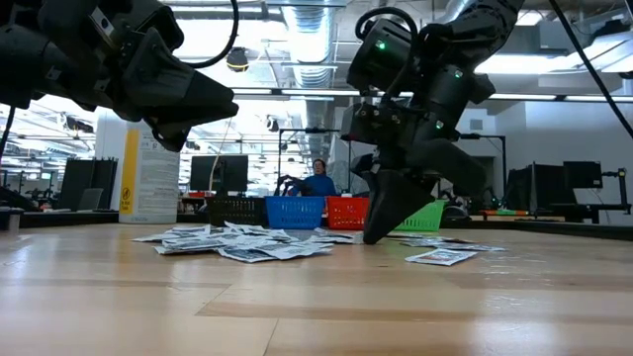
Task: Pick & Place First Aid Supplies
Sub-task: Put the green bandage pack into the red bin
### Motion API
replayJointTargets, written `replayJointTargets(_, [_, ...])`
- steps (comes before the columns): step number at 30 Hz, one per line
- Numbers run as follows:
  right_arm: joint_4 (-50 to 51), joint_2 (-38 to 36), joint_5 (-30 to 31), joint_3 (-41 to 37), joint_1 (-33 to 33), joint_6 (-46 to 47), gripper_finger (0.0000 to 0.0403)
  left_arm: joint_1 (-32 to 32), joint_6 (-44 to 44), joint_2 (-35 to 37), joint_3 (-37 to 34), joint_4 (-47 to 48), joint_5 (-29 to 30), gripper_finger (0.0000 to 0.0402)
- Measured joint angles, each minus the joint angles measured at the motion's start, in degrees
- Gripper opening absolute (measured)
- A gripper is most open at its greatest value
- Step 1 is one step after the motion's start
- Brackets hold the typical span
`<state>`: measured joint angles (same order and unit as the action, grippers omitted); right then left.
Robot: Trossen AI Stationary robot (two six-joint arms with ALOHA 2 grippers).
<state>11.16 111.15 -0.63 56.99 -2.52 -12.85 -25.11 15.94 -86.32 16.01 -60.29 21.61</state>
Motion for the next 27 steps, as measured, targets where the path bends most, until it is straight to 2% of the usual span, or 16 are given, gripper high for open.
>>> replayJointTargets(5, [2.1, 0.1, 0.0, 1.9, 0.0, -0.7, 0.0011, 0.0, 0.0, 0.0, 0.0, 0.0, 0.0, 0.0093])
replayJointTargets(19, [17.9, 0.4, 1.3, 14.1, -4.0, -0.2, 0.0002, 0.0, 0.0, 0.0, 0.0, 0.0, 0.0, 0.0093])
replayJointTargets(27, [22.6, -2.5, 1.0, 15.3, -4.5, 2.5, 0.0004, 0.0, 0.0, 0.0, 0.0, 0.1, 0.0, 0.0093])
